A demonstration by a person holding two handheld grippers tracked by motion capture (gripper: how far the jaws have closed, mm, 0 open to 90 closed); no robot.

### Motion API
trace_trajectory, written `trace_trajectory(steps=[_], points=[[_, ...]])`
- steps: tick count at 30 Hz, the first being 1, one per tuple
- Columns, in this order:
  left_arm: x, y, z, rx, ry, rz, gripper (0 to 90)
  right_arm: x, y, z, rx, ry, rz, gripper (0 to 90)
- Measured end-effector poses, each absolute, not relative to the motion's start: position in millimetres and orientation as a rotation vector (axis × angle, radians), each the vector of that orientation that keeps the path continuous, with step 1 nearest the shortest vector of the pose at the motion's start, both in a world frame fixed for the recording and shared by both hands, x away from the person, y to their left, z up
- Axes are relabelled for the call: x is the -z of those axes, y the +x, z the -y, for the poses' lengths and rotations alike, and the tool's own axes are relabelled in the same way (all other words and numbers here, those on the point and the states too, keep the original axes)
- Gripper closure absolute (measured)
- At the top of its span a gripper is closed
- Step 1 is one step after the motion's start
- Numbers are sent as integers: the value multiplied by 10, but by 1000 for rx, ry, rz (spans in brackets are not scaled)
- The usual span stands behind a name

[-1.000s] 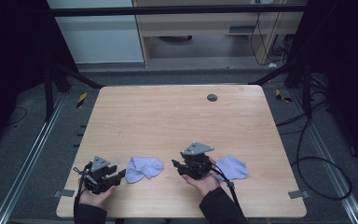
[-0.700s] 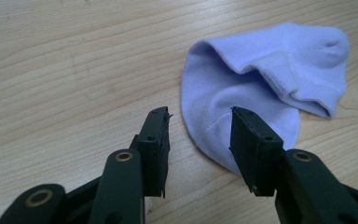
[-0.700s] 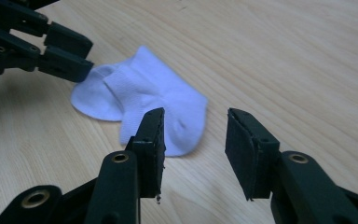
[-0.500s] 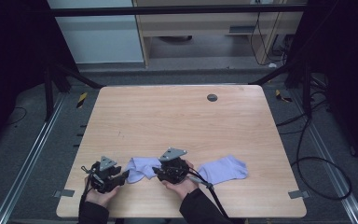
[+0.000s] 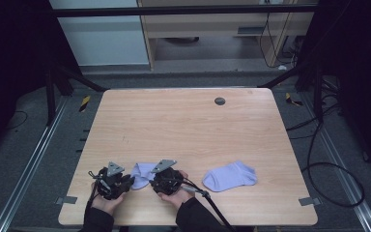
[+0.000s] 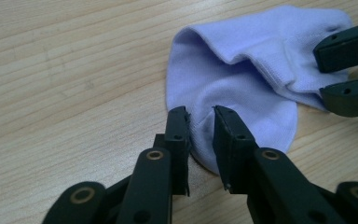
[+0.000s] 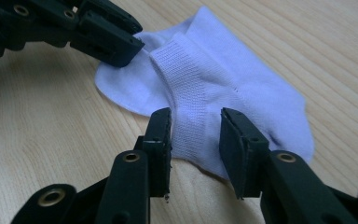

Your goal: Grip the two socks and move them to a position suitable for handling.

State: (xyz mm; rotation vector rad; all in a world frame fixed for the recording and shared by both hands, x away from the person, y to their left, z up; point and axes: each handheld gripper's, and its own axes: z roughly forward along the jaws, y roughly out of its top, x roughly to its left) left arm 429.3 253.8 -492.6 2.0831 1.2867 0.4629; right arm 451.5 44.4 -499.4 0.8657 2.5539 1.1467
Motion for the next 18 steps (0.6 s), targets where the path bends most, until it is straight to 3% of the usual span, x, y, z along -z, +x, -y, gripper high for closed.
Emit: trace_trajectory(steps=[3,8,18], points=[[4927,4297,-2532,-455,2082,-1285,800,5004,4516,-454,-1142,865,-2558,687],[4920,4302,-2528,-440,2092,-1275,843,4988,4516,-461,-1125,869,-2557,813],[4894,4299,-2545,-424,2103,-1255,857,4740,4670,-292,-1284,977,-2432,830]])
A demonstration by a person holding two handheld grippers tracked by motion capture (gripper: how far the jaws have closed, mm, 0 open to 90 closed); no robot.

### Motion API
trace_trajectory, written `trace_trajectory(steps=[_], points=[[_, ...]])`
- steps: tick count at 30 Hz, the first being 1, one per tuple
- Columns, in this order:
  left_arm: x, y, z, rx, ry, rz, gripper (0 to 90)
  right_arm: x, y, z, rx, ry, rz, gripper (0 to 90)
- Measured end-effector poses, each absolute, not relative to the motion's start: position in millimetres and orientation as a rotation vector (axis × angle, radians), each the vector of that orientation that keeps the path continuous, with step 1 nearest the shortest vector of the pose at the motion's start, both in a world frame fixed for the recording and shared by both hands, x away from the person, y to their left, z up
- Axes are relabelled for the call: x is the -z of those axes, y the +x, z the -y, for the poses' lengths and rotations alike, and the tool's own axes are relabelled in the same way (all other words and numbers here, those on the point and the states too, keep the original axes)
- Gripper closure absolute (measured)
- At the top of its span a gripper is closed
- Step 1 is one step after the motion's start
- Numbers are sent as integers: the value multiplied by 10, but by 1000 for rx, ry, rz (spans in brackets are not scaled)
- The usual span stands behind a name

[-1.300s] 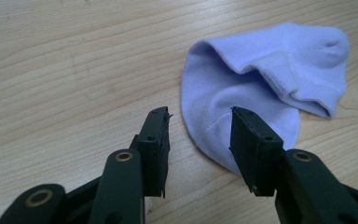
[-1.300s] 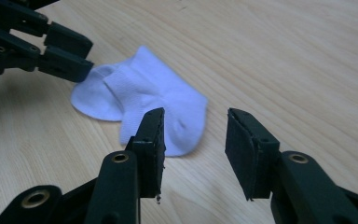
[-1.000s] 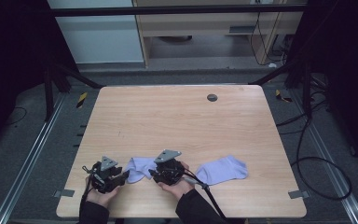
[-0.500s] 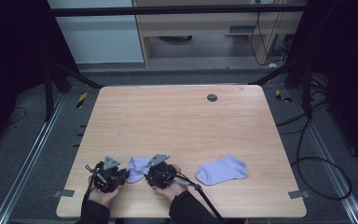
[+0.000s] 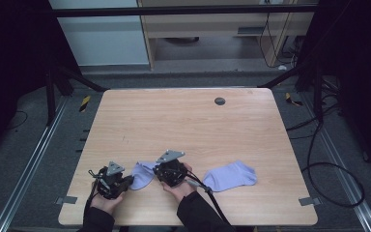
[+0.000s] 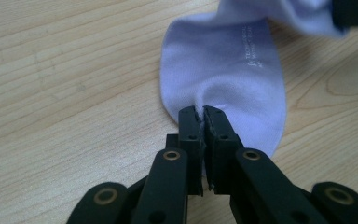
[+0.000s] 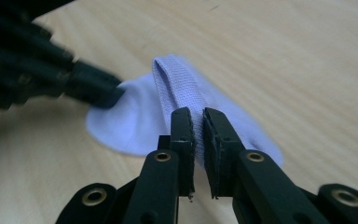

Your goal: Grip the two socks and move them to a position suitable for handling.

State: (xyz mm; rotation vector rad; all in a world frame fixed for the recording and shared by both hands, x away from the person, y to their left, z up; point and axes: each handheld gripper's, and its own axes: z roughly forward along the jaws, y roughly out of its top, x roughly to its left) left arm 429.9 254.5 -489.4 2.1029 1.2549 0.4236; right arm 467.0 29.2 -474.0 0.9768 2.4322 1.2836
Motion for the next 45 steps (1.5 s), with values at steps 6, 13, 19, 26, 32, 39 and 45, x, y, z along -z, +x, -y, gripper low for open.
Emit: trace_trajectory(steps=[6,13,19,26,32,39,45], points=[[4875,4298,-2565,-416,2104,-1250,858,4681,4846,-274,-1298,1057,-2375,834],[4877,4321,-2599,-411,2107,-1258,857,4699,5044,-305,-1222,1122,-2348,831],[4879,4322,-2596,-428,2102,-1261,806,4710,5179,-276,-1158,1118,-2302,732],[4837,4285,-2647,-450,2034,-1306,699,4684,5215,-120,-1133,1121,-2273,674],[4850,4260,-2624,-451,2037,-1324,686,4835,5188,-57,-1111,1154,-2321,675],[4886,4276,-2587,-435,2065,-1332,745,4937,5200,-55,-1092,1172,-2351,724],[4899,4302,-2569,-412,2073,-1340,834,4990,5202,-49,-1074,1186,-2375,813]])
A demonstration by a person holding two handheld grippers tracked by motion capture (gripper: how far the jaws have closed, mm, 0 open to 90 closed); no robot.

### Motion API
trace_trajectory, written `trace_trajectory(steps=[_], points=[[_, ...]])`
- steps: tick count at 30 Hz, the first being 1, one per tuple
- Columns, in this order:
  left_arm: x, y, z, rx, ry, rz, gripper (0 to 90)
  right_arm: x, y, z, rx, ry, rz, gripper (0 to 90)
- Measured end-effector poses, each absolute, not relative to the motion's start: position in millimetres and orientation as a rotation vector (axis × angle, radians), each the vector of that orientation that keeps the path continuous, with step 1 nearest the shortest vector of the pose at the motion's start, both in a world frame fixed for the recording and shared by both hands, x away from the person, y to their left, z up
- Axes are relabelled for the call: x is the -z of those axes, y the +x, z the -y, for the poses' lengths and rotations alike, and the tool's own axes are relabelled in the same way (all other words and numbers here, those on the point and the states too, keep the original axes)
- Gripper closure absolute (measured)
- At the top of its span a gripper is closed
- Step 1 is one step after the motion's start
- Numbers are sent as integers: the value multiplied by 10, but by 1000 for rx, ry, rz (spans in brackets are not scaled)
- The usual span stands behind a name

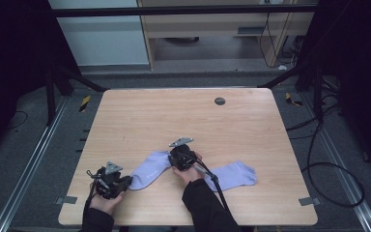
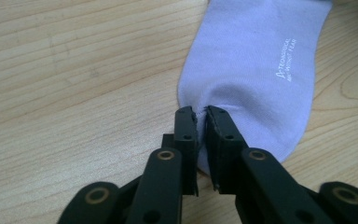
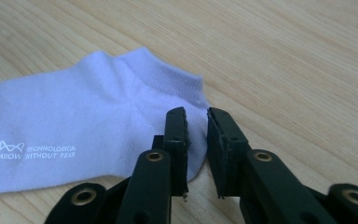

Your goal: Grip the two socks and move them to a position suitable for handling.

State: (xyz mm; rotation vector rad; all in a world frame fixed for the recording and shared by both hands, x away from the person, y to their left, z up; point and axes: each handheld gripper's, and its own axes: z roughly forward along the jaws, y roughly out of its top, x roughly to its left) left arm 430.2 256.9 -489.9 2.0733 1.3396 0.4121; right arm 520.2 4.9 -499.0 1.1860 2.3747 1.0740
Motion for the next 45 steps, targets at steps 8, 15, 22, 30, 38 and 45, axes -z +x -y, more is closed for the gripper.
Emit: trace_trajectory(steps=[8,15,22,30,38,45], points=[[4835,4330,-2598,-430,2056,-1329,868,4951,5134,-30,-1142,1192,-2372,879],[4771,4446,-2684,-503,2049,-1333,868,4892,4904,-23,-1220,1159,-2368,879],[4833,4507,-2744,-541,2113,-1348,863,4943,4707,-95,-1213,1121,-2391,876],[4785,4484,-2813,-558,2048,-1369,728,4963,4699,-30,-1207,1148,-2372,739],[4578,4360,-2789,-551,1914,-1343,609,4704,4680,337,-1259,1159,-2300,642],[4391,4246,-2508,-530,1900,-1241,565,4473,4619,895,-1248,1208,-2210,583]])
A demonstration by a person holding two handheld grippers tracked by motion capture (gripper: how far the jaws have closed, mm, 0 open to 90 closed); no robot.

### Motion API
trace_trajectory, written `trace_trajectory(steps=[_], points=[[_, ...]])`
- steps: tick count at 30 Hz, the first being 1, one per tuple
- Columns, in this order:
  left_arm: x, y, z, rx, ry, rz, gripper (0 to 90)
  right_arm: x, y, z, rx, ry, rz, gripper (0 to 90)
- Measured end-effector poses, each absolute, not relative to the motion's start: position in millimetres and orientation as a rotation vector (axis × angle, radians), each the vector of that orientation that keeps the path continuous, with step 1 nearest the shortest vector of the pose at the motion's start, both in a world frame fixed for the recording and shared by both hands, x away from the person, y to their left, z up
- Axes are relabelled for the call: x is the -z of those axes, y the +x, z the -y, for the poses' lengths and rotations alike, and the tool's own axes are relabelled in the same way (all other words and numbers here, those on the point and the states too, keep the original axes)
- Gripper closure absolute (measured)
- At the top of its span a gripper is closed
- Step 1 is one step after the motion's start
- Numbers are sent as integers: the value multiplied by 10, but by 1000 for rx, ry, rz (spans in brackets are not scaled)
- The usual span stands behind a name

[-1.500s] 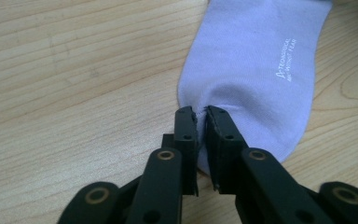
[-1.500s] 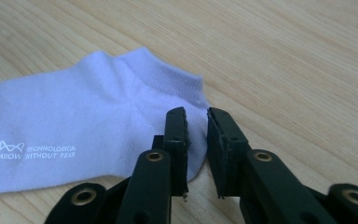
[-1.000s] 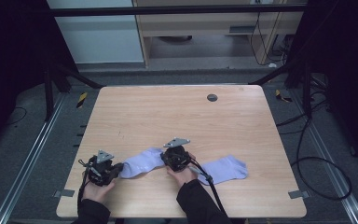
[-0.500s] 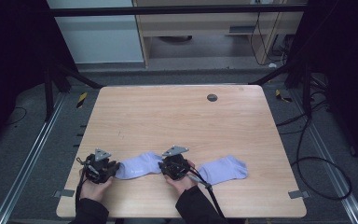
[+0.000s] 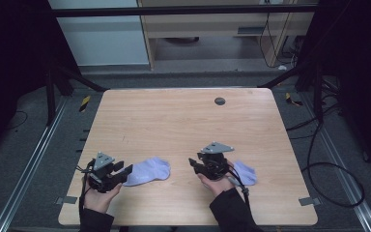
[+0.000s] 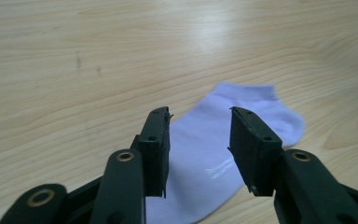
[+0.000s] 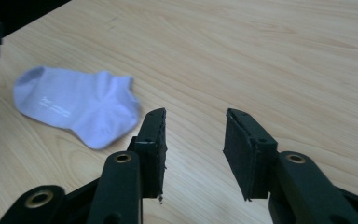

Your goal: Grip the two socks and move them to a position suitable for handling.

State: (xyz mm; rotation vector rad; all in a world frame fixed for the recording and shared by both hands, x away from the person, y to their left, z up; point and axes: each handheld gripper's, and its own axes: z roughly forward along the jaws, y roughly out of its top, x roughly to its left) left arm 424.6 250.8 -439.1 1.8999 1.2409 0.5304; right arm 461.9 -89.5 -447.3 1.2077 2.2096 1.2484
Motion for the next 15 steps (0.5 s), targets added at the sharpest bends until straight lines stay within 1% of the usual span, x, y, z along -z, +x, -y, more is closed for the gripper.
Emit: trace_trajectory(steps=[3,4,5,6,7,8,10,13,15], points=[[4346,4222,-2349,-517,1911,-1201,555,4421,4589,1110,-1249,1233,-2181,567],[4346,4222,-2349,-517,1911,-1201,550,4421,4589,1110,-1249,1233,-2181,567],[4333,4217,-2283,-513,1919,-1183,548,4381,4544,1299,-1249,1255,-2150,559],[4319,4214,-2192,-508,1932,-1160,547,4373,4528,1355,-1246,1256,-2141,558],[4319,4214,-2192,-508,1932,-1160,547,4367,4508,1426,-1242,1259,-2127,557],[4313,4221,-2079,-499,1947,-1136,546,4365,4489,1494,-1239,1262,-2120,557],[4313,4227,-2023,-495,1951,-1126,545,4366,4466,1557,-1235,1270,-2117,557],[4319,4259,-1800,-474,1971,-1092,544,4403,4381,1799,-1217,1279,-2098,558],[4325,4267,-1744,-470,1979,-1082,544,4415,4361,1858,-1215,1287,-2089,558]])
